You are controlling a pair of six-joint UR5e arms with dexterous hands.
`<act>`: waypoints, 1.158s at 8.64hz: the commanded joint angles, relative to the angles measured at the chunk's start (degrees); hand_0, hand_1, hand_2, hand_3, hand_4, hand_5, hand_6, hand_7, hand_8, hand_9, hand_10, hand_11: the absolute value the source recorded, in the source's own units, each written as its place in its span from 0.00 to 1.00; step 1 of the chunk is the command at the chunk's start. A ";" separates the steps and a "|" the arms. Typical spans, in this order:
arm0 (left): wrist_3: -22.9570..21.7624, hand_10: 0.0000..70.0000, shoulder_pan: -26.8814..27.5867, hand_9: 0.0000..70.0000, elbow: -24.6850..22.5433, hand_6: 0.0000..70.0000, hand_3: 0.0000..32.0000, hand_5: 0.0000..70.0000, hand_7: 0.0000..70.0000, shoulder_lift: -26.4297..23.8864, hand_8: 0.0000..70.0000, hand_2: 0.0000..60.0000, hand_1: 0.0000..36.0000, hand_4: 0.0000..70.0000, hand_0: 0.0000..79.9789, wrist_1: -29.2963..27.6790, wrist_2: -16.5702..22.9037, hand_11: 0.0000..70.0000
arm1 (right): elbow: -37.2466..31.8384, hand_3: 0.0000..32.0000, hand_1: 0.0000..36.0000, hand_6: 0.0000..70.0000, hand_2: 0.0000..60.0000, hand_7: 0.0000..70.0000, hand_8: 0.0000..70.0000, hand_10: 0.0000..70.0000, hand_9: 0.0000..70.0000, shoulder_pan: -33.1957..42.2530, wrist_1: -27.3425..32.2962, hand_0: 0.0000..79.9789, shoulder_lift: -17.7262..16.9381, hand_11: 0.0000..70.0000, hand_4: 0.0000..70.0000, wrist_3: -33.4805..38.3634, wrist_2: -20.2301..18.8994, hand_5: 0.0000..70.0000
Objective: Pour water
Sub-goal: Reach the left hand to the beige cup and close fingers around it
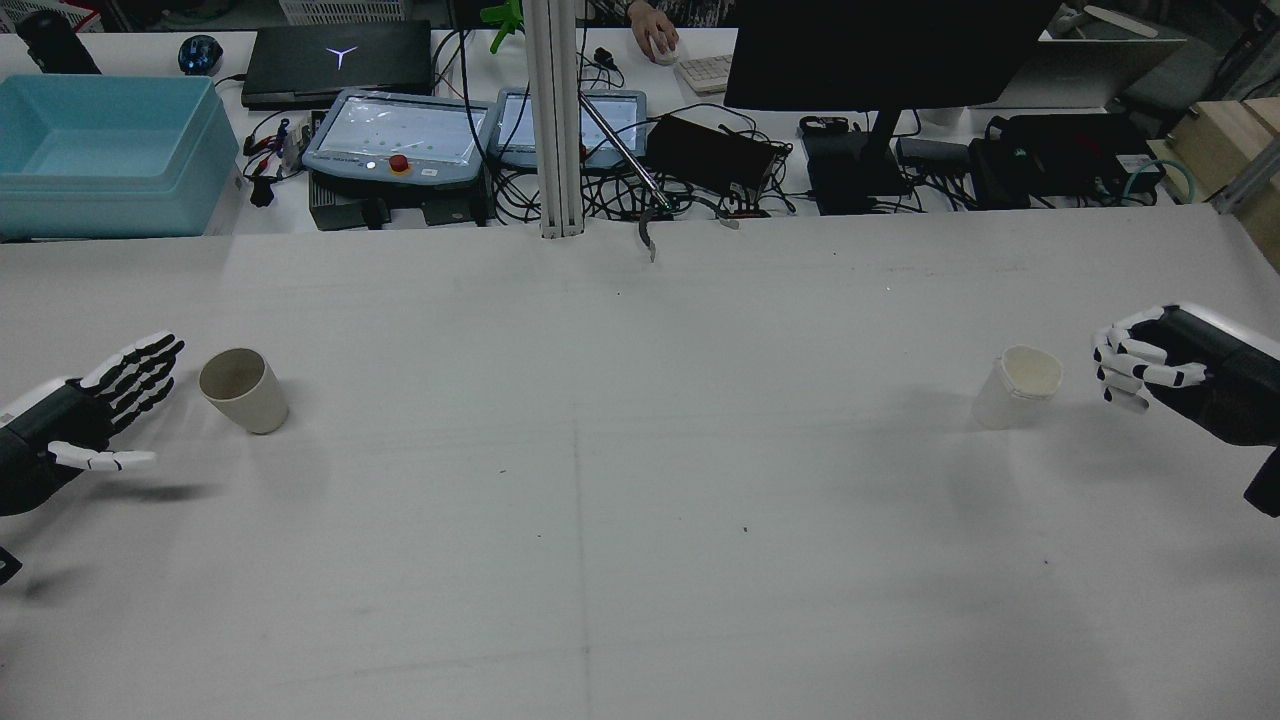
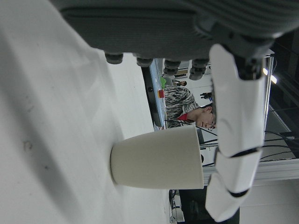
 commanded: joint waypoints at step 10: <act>0.36 0.00 2.05 0.01 1.57 0.00 0.29 0.21 0.15 -8.55 0.00 0.37 0.88 0.00 0.82 7.28 0.03 0.00 | -0.76 0.00 0.00 1.00 1.00 1.00 1.00 1.00 1.00 -0.01 0.00 0.58 0.09 1.00 1.00 0.09 0.10 1.00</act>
